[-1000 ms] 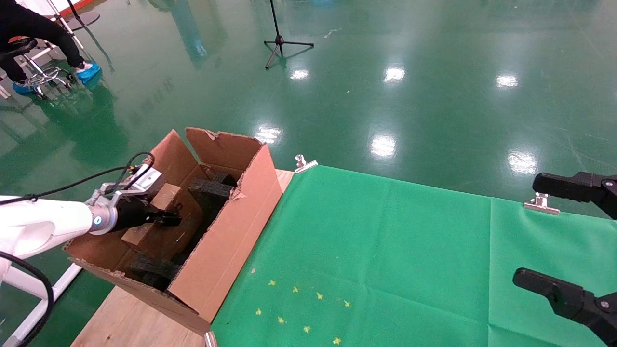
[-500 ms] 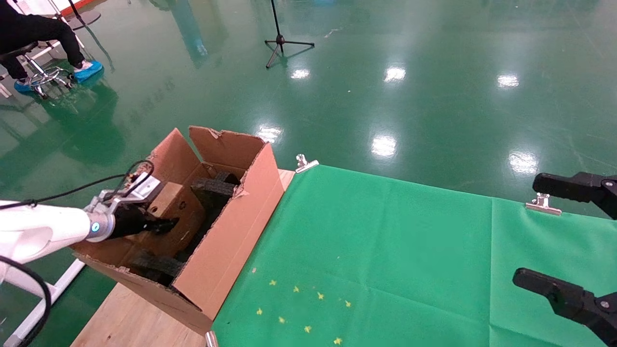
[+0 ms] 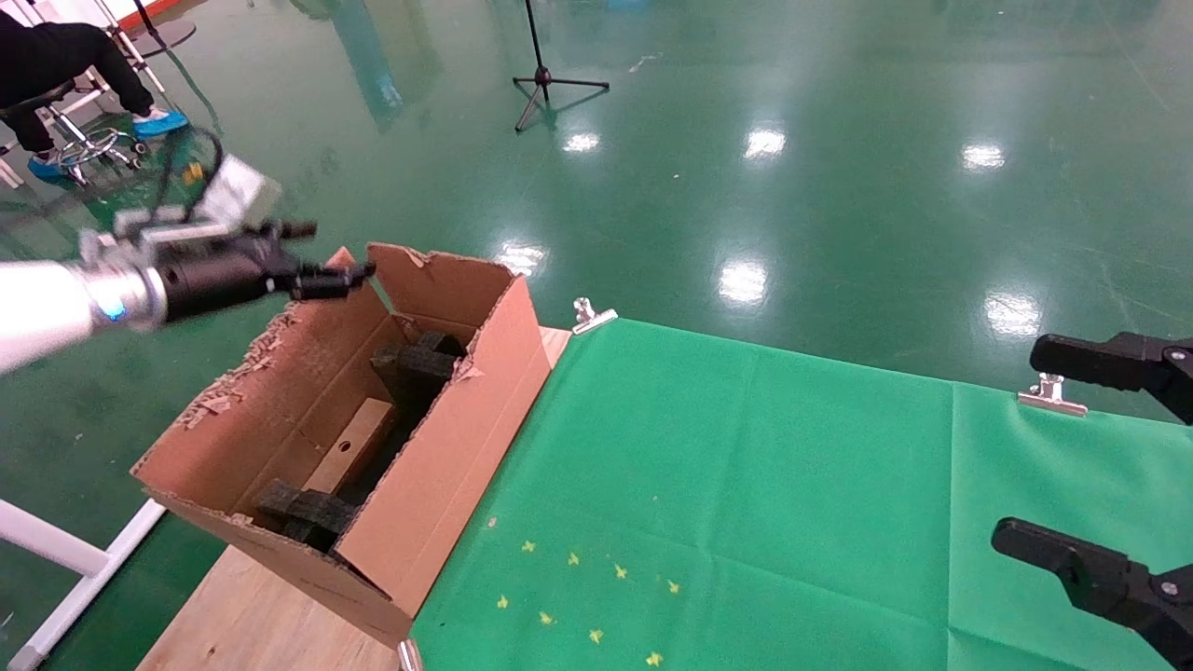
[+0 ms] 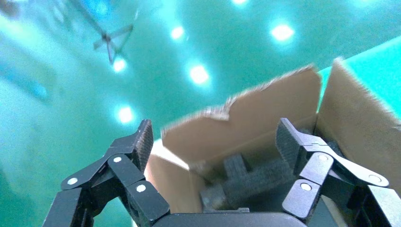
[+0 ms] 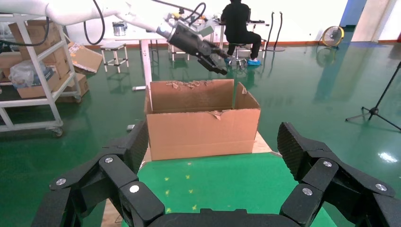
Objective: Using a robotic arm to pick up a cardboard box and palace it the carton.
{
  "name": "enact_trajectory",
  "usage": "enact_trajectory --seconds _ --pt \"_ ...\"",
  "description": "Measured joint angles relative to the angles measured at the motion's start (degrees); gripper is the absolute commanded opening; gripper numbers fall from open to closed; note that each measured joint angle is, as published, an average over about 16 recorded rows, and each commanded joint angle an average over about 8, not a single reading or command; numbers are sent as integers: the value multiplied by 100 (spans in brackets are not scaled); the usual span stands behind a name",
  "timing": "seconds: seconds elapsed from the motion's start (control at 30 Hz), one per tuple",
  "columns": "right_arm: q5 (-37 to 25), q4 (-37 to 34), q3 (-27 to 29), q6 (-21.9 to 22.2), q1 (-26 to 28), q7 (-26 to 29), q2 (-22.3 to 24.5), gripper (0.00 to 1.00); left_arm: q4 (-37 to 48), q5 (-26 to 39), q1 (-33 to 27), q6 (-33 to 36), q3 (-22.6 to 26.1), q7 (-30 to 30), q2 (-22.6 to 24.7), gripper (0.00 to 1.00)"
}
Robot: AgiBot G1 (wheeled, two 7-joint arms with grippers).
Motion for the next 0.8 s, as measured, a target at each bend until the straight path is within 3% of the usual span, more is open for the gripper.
enact_trajectory --seconds 0.37,0.8 --pt "0 -1 0 1 -1 0 1 100 -558 -226 149 309 -38 -37 -97 100" --pt "0 -2 0 1 -1 0 1 100 -1568 -1001 688 831 -189 -304 -136 100"
